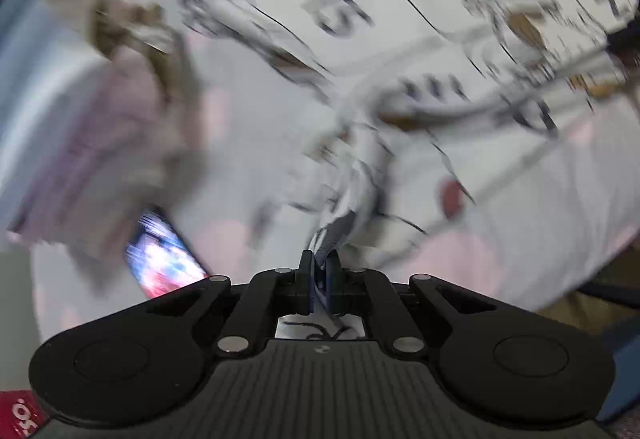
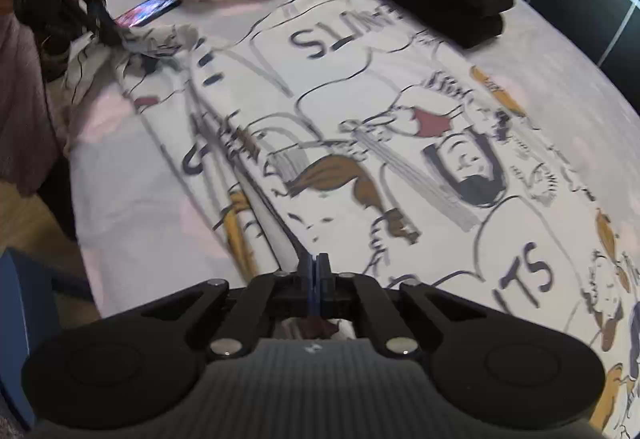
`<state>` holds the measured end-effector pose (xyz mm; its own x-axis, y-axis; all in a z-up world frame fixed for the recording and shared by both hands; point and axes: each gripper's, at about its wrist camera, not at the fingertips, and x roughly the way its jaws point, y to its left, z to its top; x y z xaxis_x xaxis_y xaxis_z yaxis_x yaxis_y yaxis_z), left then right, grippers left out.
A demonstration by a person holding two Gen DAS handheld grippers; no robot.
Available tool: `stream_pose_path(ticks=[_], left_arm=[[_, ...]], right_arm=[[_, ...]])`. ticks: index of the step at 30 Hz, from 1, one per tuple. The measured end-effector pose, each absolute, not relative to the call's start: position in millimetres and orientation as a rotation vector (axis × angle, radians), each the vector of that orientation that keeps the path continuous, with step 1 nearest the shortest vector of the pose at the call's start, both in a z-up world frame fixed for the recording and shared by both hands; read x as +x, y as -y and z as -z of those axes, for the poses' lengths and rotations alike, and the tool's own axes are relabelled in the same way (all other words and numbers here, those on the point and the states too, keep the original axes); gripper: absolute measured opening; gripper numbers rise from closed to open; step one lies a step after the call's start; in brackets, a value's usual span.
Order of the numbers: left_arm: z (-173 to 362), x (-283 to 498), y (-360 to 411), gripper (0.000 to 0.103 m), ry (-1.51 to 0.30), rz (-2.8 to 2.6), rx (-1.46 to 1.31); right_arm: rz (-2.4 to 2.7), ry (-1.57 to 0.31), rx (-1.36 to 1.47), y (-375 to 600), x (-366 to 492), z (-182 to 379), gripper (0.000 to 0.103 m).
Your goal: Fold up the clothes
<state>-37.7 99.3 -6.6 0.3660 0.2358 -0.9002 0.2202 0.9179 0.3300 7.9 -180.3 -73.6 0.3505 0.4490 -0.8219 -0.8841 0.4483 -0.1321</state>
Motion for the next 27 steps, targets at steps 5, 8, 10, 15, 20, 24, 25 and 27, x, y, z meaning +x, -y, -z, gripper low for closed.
stream_pose_path(ticks=[5, 8, 10, 15, 20, 24, 25, 27], left_arm=[[-36.9, -6.0, -130.1, 0.003, -1.077, -0.109, 0.403], [-45.4, 13.9, -136.8, 0.002, -1.045, -0.137, 0.403], [-39.7, 23.7, -137.6, 0.002, -1.091, -0.102, 0.402], [-3.1, 29.7, -135.7, 0.003, -1.174, -0.088, 0.495], [13.5, 29.7, -127.5, 0.003, -1.194, -0.089, 0.58], [16.6, 34.4, -125.6, 0.004, -1.218, -0.076, 0.577], [16.5, 35.4, -124.2, 0.004, -1.217, -0.067, 0.584], [14.2, 36.0, -116.9, 0.005, -1.199, -0.026, 0.617]], right_arm=[[-0.924, -0.789, -0.554, 190.0, 17.4, 61.8, 0.002], [-1.07, -0.851, -0.508, 195.3, 14.1, 58.0, 0.007], [-1.126, -0.865, -0.526, 197.7, 5.3, 58.6, 0.008], [-1.071, -0.877, -0.53, 215.4, -1.7, 62.4, 0.015], [-0.942, -0.854, -0.505, 248.2, 2.5, 54.3, 0.028], [-0.771, -0.82, -0.497, 280.3, 14.8, 42.8, 0.028], [-0.721, -0.809, -0.518, 288.8, 17.8, 39.5, 0.028], [-0.652, -0.783, -0.568, 309.4, 24.0, 31.9, 0.028]])
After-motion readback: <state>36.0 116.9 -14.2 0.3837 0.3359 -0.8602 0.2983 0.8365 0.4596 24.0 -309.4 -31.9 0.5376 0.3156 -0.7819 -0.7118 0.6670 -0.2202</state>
